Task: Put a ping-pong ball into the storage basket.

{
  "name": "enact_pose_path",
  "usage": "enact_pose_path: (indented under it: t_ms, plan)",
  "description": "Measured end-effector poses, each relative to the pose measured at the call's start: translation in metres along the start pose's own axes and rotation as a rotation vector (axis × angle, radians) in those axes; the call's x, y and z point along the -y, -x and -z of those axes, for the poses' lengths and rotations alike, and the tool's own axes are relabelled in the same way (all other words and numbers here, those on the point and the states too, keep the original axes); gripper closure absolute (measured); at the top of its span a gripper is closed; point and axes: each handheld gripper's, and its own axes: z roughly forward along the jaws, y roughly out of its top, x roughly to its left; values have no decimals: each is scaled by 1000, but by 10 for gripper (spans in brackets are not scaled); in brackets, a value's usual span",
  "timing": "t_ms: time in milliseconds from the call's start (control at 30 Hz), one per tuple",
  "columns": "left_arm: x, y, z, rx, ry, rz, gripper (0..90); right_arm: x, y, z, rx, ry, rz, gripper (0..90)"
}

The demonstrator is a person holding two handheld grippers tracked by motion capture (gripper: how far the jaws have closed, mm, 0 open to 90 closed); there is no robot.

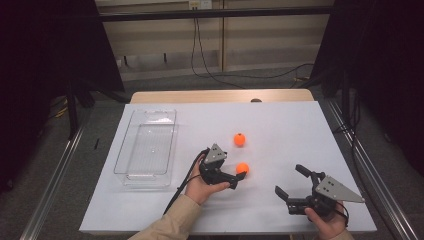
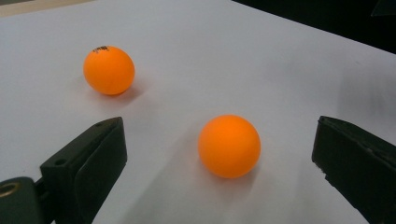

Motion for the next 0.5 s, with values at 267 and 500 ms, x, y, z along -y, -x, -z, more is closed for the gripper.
enact_pose_path:
  t_ms: [267,500]
  plan:
    - [-2,0,-3,-3,-2,-9,33,0,0,0,-2,-1,0,19]
    - [-3,2,-11,-1,-25,-15,34,0,0,0,-2,-1,1,19]
